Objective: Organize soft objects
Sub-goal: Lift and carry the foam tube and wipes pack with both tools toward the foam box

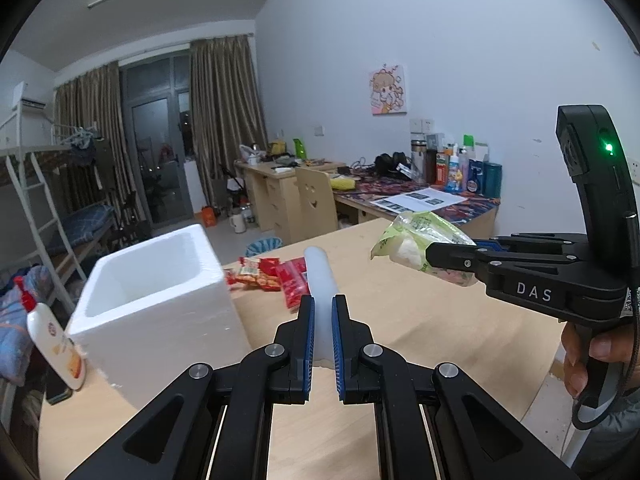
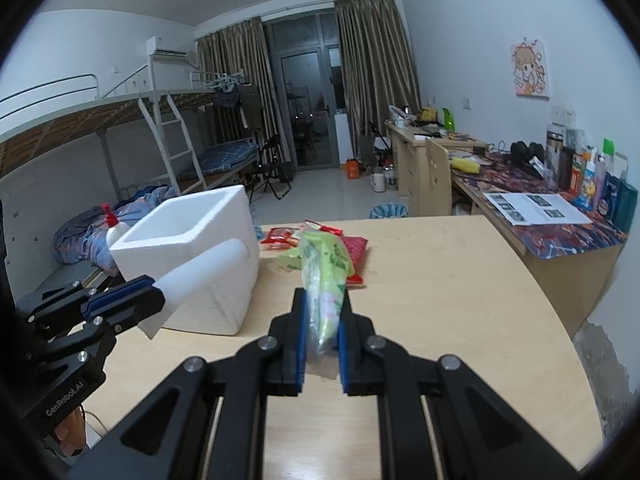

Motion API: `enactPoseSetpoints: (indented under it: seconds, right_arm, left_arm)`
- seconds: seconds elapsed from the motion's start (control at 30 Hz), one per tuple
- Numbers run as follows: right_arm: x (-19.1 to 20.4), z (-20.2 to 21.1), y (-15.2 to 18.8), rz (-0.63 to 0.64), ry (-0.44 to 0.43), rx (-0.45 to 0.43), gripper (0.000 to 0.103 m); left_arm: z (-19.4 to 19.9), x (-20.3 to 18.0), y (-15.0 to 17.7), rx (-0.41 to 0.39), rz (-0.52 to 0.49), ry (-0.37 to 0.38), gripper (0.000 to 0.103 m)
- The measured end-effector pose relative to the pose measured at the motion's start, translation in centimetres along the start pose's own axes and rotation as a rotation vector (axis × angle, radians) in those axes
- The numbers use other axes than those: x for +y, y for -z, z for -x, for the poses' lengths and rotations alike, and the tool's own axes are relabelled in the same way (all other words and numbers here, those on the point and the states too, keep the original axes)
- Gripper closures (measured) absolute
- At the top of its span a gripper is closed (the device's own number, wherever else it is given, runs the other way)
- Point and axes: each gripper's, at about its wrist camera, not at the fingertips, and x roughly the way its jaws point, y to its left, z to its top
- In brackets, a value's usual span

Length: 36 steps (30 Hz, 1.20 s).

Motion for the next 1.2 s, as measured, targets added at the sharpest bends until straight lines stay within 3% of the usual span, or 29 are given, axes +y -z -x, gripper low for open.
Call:
enactPoseSetpoints:
  seconds: [0.2,0.77,0.93,1.1,1.2]
  right_arm:
    - [2.1,-0.3,-0.3,0.03,-0.042,-0.011,0.087]
    - [11.6,-1.5,-1.1,0.174,-0.245,-0.055,0.087]
    - [13.6,-1.8,-1.4,0.213,-0.278,-0.058,0.087]
    - [13.6,-2.3,-1.5,0.213,-0.286,-0.057,0.087]
    - [13.4,-2.5,-1.9,0.203,-0.276,-0.062,0.087]
  left_arm:
    - [2.1,1.6,0.5,-0.008,0.035,-0.062,0.094]
    - [9.1,10.6,3.4,-0.043,0.317,-0.392,0.094]
    - [10.1,12.1,3.7,-0.059,0.367,-0.43,0.094]
    - [9.9,11.9,3.1,-0.065,0.35,-0.429,0.094]
    - [9.5,11.7,2.5,-0.071,0.334,-0.426,0.1]
